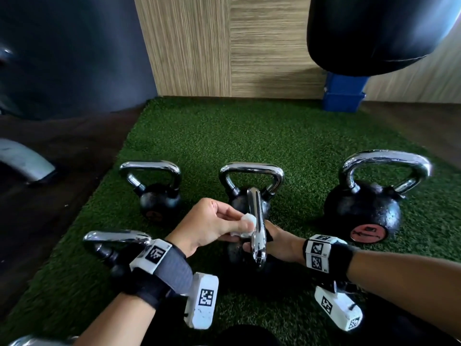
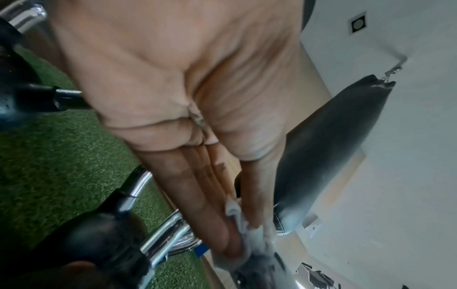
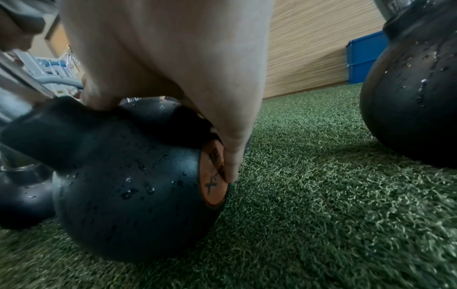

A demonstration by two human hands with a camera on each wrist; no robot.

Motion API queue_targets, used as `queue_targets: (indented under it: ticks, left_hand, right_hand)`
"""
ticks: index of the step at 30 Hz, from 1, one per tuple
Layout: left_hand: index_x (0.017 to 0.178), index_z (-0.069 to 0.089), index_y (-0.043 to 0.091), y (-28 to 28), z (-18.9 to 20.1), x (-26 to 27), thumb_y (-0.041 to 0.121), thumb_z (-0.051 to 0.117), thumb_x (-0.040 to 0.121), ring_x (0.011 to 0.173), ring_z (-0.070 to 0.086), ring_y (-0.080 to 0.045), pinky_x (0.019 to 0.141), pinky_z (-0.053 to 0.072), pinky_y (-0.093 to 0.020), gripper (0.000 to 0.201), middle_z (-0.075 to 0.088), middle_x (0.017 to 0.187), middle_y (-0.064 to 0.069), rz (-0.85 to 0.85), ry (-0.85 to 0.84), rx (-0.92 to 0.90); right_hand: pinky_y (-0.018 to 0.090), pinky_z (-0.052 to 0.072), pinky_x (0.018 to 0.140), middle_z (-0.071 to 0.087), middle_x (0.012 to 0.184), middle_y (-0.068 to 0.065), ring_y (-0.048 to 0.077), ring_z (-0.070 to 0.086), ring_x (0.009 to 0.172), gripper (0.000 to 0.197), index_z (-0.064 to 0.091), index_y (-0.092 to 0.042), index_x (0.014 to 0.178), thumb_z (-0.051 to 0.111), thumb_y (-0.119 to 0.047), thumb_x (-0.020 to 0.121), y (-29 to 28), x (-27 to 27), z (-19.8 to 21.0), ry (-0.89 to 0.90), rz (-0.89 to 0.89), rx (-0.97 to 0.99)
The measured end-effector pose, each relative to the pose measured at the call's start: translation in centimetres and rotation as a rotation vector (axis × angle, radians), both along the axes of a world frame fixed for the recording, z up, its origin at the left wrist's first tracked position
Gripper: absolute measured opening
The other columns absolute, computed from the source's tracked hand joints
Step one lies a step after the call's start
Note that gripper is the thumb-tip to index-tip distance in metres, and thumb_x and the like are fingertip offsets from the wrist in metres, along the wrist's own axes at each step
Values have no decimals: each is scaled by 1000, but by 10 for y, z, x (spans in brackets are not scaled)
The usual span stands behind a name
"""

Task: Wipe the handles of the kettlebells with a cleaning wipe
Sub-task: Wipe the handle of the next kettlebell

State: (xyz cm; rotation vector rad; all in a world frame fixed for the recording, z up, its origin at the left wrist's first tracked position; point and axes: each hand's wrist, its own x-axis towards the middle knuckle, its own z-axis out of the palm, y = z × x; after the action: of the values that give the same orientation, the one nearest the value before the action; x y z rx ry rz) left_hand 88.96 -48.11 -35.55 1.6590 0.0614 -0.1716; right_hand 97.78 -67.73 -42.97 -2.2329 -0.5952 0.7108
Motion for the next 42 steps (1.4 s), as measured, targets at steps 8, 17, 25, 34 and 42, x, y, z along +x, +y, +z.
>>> queue_targets:
  ticks: [8, 17, 25, 34, 42]
  left_hand:
    - [86, 80, 9, -2, -12, -25, 19, 96, 65, 72, 75, -24, 69, 63, -31, 28, 79, 85, -15, -128, -94, 94]
    - [89, 83, 24, -9, -44, -40, 30, 97, 61, 83, 77, -19, 76, 61, -27, 31, 81, 90, -5, -54, -219, 104]
    - [88, 81, 38, -11, -61, -43, 33, 94, 65, 81, 76, -5, 75, 55, -15, 27, 80, 86, 13, -18, -272, 299]
    - [88, 72, 18, 6, 3, -1, 32, 93, 58, 75, 71, -14, 74, 62, -29, 40, 76, 77, -1, 206, -334, 54]
    - [99, 74, 5, -11, 23, 18, 36, 85, 64, 81, 78, -21, 66, 63, -27, 48, 79, 89, -15, 183, -188, -267]
  right_hand:
    - [43, 38, 114, 41, 154, 8, 26, 45, 137, 93, 17, -22, 158, 71, -46, 87, -3, 1, 1, -33, 33, -122]
    - [44, 29, 120, 38, 157, 7, 25, 39, 142, 82, 21, -17, 157, 67, -36, 92, -4, 4, -4, -26, 66, -127]
    - [21, 46, 89, 65, 114, -8, -2, 61, 97, 51, 47, -32, 126, 78, -34, 86, -2, 0, 13, 11, 69, -61]
    - [22, 50, 56, 74, 71, -7, 10, 63, 63, 5, 78, -21, 88, 74, -18, 89, -22, 14, 91, -158, -197, 174]
    - [37, 62, 77, 76, 97, -10, 15, 73, 82, 40, 76, -32, 112, 86, -36, 74, -16, -6, 134, -465, -51, 443]
